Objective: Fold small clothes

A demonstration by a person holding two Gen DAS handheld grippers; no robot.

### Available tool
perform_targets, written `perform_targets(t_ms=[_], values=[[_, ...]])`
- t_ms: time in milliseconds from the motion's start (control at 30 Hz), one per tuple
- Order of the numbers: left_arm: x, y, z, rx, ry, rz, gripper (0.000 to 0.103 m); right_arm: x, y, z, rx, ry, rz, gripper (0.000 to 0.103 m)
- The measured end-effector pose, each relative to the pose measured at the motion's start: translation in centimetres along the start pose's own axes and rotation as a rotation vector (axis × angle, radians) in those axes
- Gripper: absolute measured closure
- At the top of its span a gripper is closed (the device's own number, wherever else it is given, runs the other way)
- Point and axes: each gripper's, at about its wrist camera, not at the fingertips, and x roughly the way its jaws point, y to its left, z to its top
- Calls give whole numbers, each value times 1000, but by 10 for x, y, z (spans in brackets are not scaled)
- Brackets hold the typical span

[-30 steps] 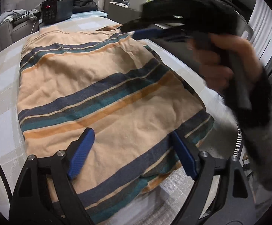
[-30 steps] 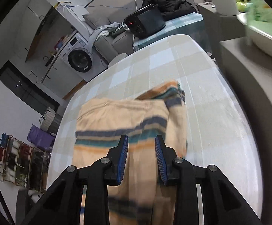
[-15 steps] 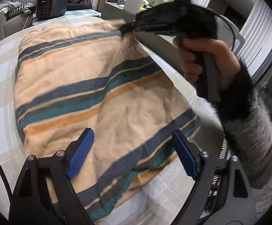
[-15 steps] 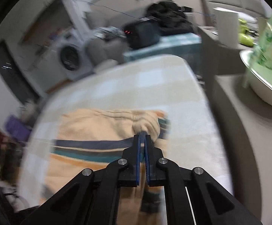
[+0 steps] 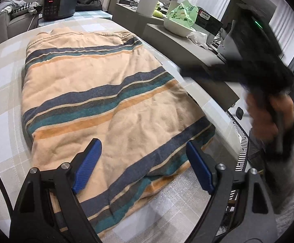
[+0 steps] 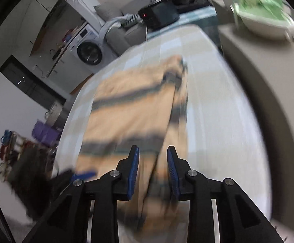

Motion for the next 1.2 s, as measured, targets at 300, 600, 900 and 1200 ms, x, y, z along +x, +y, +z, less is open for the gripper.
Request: perform_targets(t_ms=[300,600,900,1200], values=[[-23,4,-5,-36,-37,46,20,6,32,-62,-130,56,15,76],[-45,25,-9,-111,-64,116,20,-17,28,-62,-182,-60,-19,98],[-53,52,-16,-201,-46,175,20,-19,2,-66,-115,-32,-136,77],[-56,78,-23,-357,-26,80,20,-40,1,-49,-62,-116,-91,65]])
